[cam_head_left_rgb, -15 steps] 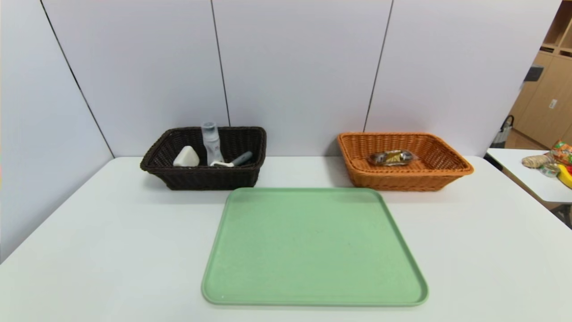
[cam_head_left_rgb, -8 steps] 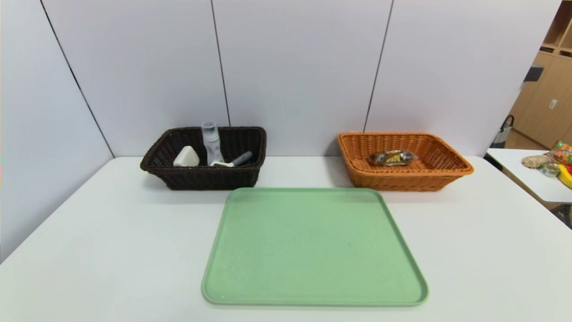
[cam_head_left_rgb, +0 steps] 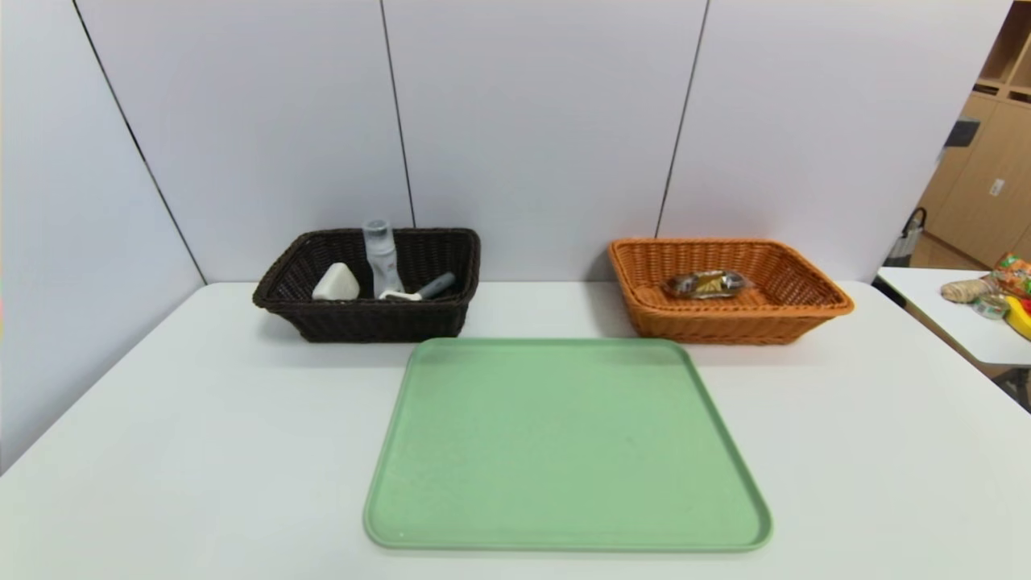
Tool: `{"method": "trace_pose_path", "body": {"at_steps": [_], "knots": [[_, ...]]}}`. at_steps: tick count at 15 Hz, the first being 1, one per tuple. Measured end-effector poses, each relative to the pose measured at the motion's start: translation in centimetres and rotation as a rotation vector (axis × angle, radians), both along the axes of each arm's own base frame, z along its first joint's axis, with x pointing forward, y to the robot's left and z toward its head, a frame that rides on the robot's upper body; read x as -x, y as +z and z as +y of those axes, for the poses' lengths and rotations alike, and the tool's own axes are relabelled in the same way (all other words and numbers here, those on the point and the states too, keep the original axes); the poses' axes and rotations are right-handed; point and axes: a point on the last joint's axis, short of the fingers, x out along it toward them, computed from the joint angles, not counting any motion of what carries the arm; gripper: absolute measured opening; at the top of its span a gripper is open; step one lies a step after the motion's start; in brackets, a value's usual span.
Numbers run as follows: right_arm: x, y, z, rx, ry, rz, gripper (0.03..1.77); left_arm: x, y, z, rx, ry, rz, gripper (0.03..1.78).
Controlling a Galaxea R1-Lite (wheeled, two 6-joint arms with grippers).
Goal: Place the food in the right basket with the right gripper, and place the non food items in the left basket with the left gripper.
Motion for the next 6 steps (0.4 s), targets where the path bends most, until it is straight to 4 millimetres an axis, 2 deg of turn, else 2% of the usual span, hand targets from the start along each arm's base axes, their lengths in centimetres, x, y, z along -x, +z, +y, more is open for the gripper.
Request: {"method": "trace_pose_path", "body": {"at_steps": [6], "knots": [[0.00, 0.00, 0.00, -0.018, -0.001, 0.000, 1.70, 0.00, 0.00, 0.00, 0.000, -0.001, 0.000, 1.69]]}}
